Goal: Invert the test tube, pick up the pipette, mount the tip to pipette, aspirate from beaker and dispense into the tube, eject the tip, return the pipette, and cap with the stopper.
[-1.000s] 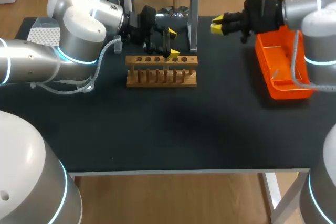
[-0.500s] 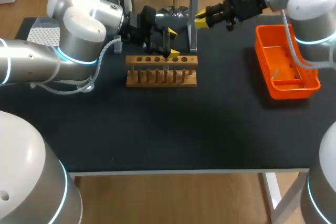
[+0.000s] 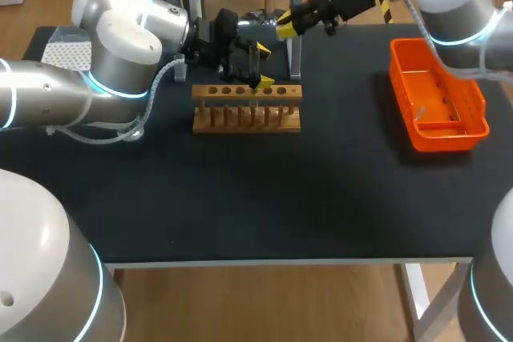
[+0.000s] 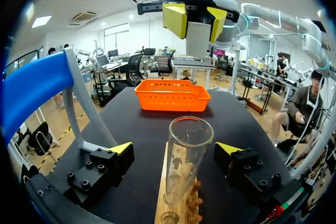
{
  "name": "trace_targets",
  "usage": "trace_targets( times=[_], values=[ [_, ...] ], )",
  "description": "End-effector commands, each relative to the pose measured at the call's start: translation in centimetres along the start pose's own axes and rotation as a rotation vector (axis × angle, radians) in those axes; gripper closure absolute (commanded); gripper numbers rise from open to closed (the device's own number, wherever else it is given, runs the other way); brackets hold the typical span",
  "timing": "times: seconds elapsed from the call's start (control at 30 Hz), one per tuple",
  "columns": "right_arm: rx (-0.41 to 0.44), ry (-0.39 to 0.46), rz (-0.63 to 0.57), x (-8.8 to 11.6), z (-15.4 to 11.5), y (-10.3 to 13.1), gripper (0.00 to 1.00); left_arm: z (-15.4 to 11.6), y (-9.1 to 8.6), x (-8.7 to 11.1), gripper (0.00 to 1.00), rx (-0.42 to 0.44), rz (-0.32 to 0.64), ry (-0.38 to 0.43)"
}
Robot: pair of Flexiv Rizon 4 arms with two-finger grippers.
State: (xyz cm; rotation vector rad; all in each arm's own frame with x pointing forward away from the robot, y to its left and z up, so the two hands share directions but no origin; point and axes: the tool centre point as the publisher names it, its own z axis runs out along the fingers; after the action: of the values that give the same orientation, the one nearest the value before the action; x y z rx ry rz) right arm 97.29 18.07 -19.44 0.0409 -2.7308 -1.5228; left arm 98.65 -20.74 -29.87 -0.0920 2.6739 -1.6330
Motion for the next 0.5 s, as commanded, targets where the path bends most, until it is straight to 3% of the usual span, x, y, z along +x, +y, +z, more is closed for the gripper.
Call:
trace_targets(
  times=[0.03, 0.5],
  values=[
    [0.001, 0.068, 0.000, -0.7, 0.9, 0.4, 1.00, 0.0, 0.0, -0.2, 0.00, -0.001, 0.000, 0.004],
    [0.002, 0.082, -0.019, -0.3, 3.3, 0.7, 1.00, 0.0, 0.0, -0.2, 0.00, -0.001, 0.000, 0.004]
  ],
)
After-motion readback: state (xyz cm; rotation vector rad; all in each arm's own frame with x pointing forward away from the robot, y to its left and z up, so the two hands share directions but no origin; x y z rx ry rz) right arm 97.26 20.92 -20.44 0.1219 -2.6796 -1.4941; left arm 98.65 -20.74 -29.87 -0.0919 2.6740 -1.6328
